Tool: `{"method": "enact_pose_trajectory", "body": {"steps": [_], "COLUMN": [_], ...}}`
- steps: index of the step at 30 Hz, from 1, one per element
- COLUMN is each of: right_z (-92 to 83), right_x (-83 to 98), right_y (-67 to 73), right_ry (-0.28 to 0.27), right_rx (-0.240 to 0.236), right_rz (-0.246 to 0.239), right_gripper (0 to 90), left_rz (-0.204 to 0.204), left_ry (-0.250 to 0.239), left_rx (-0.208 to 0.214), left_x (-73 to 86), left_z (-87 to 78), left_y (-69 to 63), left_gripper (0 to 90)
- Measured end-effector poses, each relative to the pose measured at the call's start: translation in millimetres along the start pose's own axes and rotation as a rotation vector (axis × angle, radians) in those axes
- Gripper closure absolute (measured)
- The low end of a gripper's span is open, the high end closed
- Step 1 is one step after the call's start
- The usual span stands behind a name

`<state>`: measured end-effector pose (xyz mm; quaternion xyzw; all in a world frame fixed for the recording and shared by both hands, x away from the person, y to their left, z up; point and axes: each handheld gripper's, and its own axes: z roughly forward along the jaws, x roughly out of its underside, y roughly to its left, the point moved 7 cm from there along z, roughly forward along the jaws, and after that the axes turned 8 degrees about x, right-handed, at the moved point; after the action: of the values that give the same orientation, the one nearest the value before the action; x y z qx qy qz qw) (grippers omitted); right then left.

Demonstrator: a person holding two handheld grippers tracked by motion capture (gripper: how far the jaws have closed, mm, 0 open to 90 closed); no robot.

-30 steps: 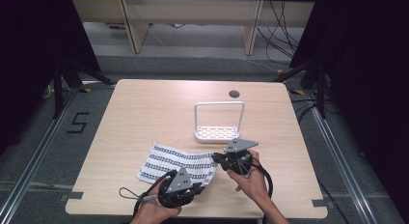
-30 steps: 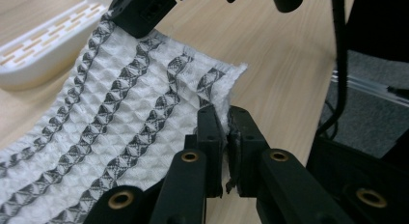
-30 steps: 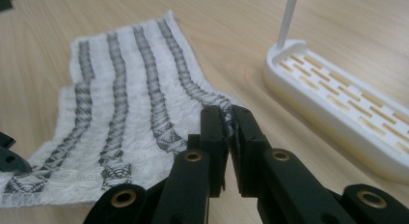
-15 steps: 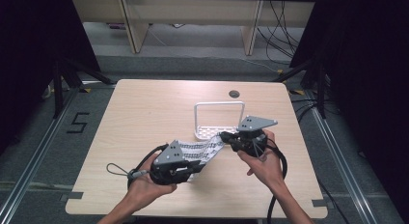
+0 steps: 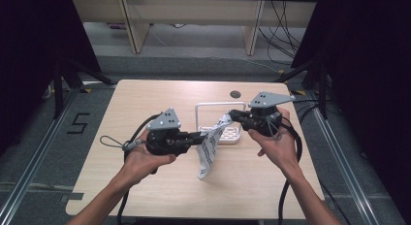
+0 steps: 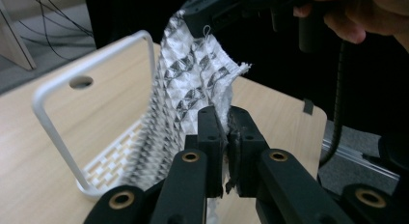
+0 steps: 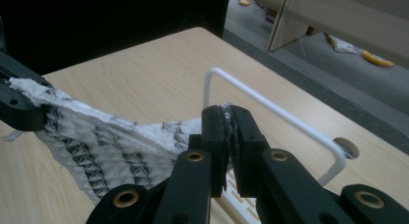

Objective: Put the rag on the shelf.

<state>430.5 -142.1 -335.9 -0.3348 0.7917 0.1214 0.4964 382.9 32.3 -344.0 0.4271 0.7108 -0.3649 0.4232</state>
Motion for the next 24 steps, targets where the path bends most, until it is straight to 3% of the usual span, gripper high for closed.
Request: {"method": "enact_pose_trajectory", "body": {"steps": [5, 14, 15, 24], "right_z": [-6.8, -4.6, -4.5, 6.4], "right_x": [-17.1, -38.5, -41.0, -54.3], "right_y": [-11.0, -31.9, -35.0, -52.6], "right_ry": [-0.008, -0.014, -0.019, -0.011], "right_rx": [0.022, 0.062, 0.082, 0.105], "right_rz": [0.005, 0.033, 0.033, 0.07], "right_gripper": [86.4, 86.4, 86.4, 86.4], "left_rz": [0.002, -0.046, -0.051, -0.085], "left_ry": [-0.004, -0.043, -0.043, -0.047], "left_rx": [-0.04, -0.096, -0.098, -0.154], "left_x": [-20.7, -53.1, -56.1, -74.6], "left_z": [-1.4, 5.7, 6.6, 18.2], "left_y": [15.2, 53.9, 57.4, 86.2], "left_gripper": [84.2, 84.5, 84.5, 84.5]}}
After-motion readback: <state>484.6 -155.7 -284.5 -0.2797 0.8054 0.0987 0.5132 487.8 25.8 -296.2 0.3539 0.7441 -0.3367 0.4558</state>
